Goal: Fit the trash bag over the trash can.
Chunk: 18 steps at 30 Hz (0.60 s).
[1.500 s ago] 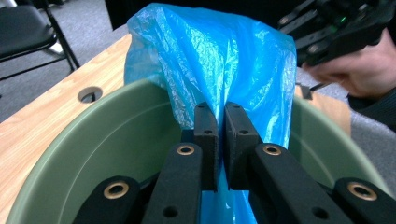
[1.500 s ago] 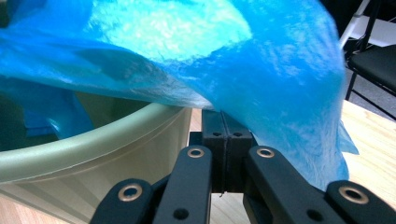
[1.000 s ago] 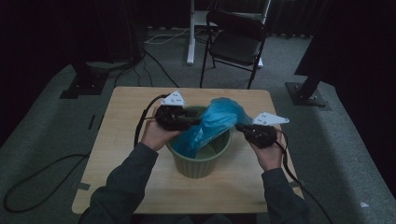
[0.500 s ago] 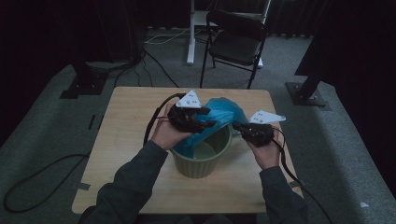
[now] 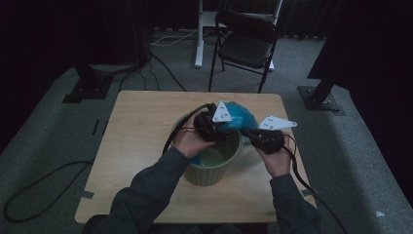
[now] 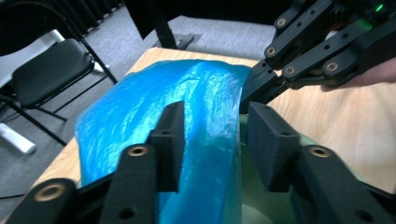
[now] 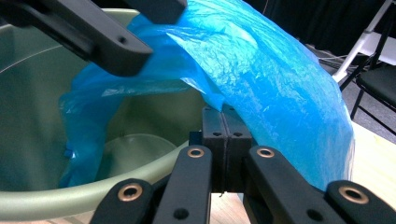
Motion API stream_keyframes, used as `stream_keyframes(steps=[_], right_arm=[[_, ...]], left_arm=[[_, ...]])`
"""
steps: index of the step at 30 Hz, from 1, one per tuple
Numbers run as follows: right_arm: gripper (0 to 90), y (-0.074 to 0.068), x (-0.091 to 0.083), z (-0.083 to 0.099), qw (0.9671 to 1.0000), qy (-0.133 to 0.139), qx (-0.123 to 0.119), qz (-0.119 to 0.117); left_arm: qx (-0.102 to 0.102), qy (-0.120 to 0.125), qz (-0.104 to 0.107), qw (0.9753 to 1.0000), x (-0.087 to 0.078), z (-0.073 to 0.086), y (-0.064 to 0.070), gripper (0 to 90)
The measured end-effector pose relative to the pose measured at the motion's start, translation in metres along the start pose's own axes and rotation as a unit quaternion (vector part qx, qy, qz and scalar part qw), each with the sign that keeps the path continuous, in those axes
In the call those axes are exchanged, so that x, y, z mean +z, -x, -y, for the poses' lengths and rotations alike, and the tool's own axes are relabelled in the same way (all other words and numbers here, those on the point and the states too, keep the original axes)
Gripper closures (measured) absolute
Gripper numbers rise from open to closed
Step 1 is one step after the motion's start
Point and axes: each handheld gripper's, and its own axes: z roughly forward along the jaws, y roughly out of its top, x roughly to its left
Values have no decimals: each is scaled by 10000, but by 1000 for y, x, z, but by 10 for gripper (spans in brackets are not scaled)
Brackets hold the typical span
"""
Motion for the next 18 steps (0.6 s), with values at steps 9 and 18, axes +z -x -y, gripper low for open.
stream_keyframes(steps=[9,18], right_arm=[[900,0,-3,1,9999,-78,-64,42],[900,2,-4,4,9999,-111,-30,56]], left_arm=[[-197,31,-9,9998,-8,5,-8,893],[-647,242,-133,9975,-32,24,-29,895]])
